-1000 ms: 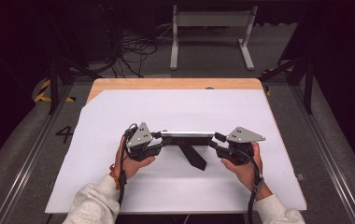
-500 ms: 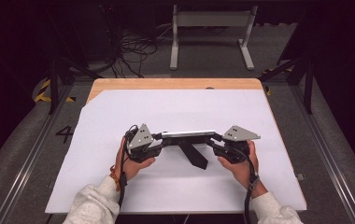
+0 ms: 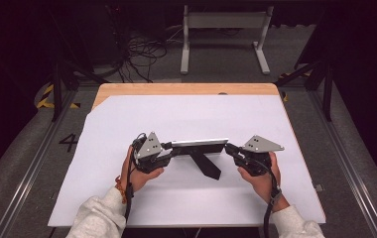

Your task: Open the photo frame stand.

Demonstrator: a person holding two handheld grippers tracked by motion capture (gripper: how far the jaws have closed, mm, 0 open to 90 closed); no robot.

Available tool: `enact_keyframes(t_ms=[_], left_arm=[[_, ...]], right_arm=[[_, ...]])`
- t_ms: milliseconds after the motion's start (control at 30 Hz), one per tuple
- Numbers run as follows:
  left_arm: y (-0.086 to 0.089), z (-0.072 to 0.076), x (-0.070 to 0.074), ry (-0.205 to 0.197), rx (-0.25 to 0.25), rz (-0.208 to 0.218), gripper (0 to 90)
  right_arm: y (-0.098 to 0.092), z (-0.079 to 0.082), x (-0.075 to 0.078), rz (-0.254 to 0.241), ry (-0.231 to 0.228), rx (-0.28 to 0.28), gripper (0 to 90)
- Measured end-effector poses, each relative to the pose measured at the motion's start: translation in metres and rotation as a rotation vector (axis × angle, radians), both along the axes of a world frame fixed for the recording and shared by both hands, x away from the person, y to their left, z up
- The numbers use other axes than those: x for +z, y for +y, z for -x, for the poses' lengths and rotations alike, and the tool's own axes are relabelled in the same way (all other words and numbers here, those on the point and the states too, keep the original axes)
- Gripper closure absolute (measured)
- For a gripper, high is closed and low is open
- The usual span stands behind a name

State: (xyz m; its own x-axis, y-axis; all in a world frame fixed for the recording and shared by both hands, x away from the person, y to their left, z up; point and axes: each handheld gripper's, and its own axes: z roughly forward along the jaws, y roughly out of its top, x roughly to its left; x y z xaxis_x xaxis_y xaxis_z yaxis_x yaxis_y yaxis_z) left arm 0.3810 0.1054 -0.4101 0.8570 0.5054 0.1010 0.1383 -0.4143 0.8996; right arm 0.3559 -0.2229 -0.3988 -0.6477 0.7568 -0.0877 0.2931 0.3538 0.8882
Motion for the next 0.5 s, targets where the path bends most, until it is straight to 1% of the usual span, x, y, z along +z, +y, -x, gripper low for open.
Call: enact_keyframes(t_ms=[33,100,133,300,333,433,500], left_arm=[[0.0001,-0.0004,-0.0008,0.001,0.001,-0.006,72.3],[0.0003,-0.0009,-0.0016,0.004,-0.001,-0.001,72.4],[0.0002,-0.0010,-0.0017,0.004,-0.001,-0.001,72.4],[-0.0006,-0.0012,-0.0027,0.004,0.003,-0.007,72.4],[-0.0008,-0.0013,-0.0031,0.006,0.003,-0.007,72.3],[-0.0011,-0.0023,-0.0041,0.007,0.003,-0.013,72.1],[-0.0010,-0.0025,-0.0042,0.009,0.001,-0.016,72.2]], right_arm=[[0.0004,0.0002,-0.0001,0.005,0.000,0.000,84.4],[0.0007,0.0002,-0.0005,0.007,0.000,0.002,84.6],[0.0010,0.0004,-0.0010,0.016,-0.001,-0.003,85.9],[-0.0016,0.0018,-0.0002,0.010,0.002,-0.006,87.1],[-0.0018,0.0025,-0.0007,0.016,-0.002,-0.004,87.8],[-0.0006,0.0044,-0.0031,0.028,0.010,0.012,89.8],[0.0019,0.0049,-0.0040,0.026,0.014,0.023,89.9]])
